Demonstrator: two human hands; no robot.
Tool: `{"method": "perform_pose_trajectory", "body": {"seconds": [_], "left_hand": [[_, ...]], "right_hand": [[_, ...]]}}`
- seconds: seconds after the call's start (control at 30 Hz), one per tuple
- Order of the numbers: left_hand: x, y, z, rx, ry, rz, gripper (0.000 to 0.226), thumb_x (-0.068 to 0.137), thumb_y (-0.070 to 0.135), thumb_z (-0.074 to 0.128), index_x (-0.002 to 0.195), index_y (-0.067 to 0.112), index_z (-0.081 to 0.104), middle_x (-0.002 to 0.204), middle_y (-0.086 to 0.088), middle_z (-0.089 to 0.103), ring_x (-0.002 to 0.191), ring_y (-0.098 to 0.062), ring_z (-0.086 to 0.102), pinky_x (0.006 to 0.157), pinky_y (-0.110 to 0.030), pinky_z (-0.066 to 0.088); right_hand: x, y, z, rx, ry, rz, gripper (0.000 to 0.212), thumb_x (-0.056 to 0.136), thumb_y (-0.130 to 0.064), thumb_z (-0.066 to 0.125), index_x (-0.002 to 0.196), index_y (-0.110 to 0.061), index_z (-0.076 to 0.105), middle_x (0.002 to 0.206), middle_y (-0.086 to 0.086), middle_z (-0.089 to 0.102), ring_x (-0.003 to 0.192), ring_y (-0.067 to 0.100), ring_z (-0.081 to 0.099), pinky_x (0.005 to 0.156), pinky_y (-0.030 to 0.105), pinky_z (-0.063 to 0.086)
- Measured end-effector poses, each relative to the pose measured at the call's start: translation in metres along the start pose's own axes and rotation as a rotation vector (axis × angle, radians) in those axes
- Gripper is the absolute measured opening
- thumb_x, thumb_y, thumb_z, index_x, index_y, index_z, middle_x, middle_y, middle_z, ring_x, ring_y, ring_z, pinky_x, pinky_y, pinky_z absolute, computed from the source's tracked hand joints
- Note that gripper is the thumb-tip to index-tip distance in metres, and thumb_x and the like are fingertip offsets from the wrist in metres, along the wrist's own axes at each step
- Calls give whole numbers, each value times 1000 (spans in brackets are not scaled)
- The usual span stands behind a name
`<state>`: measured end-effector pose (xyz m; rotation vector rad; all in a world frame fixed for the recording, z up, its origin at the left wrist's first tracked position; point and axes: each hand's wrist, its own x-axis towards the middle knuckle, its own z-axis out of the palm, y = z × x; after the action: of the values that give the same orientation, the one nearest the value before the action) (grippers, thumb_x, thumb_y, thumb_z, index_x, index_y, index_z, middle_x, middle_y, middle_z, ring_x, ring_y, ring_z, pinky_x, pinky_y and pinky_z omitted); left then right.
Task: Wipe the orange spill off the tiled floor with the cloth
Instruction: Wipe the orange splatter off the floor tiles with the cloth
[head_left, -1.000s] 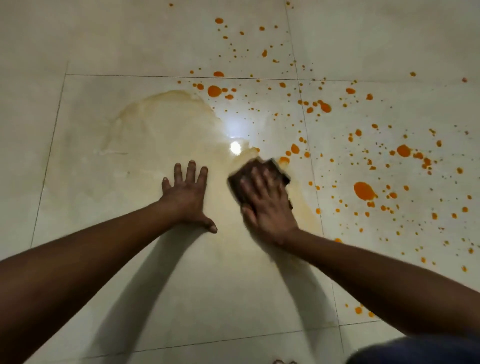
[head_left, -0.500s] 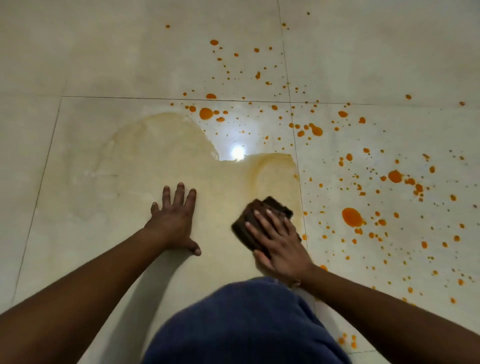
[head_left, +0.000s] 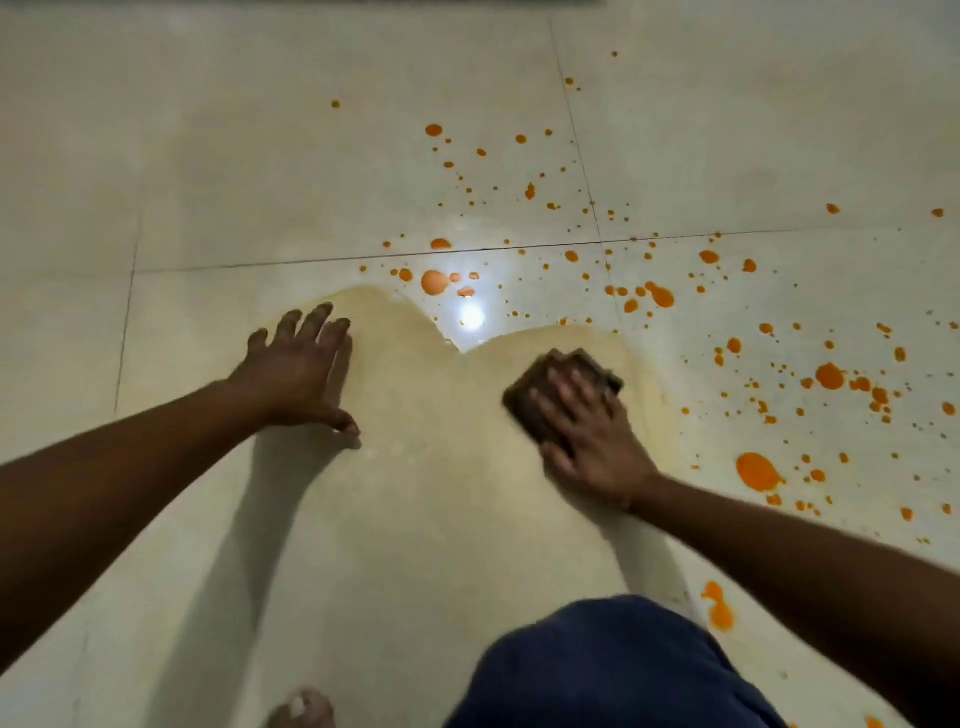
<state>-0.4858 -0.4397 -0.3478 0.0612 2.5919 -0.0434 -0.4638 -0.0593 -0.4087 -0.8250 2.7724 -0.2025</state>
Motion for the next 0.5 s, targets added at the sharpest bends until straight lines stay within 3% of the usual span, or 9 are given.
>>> {"method": "perform_pose_trajectory", "body": {"seconds": [0.07, 0.17, 0.27, 0.33, 0.4, 0.5], "left_hand": [[25, -19, -10, -11, 11, 25, 139, 51, 83, 69, 155, 19, 4, 164, -5, -6, 149, -35, 3, 114, -58, 20], [73, -40, -17, -137, 118, 26, 130, 57, 93, 51, 155, 19, 10, 165, -4, 2, 149, -33, 8, 114, -58, 20], [109, -56, -18, -169, 195, 67, 101, 78, 80, 42, 153, 16, 19, 164, -8, 10, 147, -35, 15, 113, -59, 23], [117, -62, -17, -181, 191, 75, 91, 84, 74, 35, 152, 14, 22, 163, -9, 13, 147, -35, 16, 113, -58, 23], [116, -70, -17, -248, 191, 75, 93, 79, 74, 22, 152, 16, 23, 163, -7, 14, 147, -33, 15, 113, -57, 21], [109, -68, -2, -302, 243, 99, 84, 83, 65, 14, 153, 19, 20, 164, -3, 10, 149, -29, 9, 116, -56, 11]], "right_hand": [[88, 4, -22, -5, 45, 129, 69, 90, -52, 25, 155, -30, 18, 164, 6, 5, 150, 28, 2, 113, 58, 20], [176, -44, -28, -43, -24, 47, 72, 87, -53, 20, 154, -28, 19, 164, 8, 8, 150, 32, 3, 115, 57, 16], [135, -66, -3, -58, -64, -238, 64, 93, -50, 28, 153, -28, 23, 163, 8, 13, 150, 31, 6, 114, 55, 14], [95, -44, -8, -58, -99, -262, 63, 94, -50, 31, 153, -29, 23, 163, 7, 14, 150, 29, 8, 114, 53, 20], [106, -13, -28, -28, -69, -7, 67, 93, -55, 25, 154, -28, 19, 163, 8, 10, 150, 29, 4, 114, 57, 23], [190, -25, -43, 101, 29, 478, 64, 98, -50, 28, 155, -30, 9, 164, 3, -4, 150, 27, -8, 116, 60, 12]]}}
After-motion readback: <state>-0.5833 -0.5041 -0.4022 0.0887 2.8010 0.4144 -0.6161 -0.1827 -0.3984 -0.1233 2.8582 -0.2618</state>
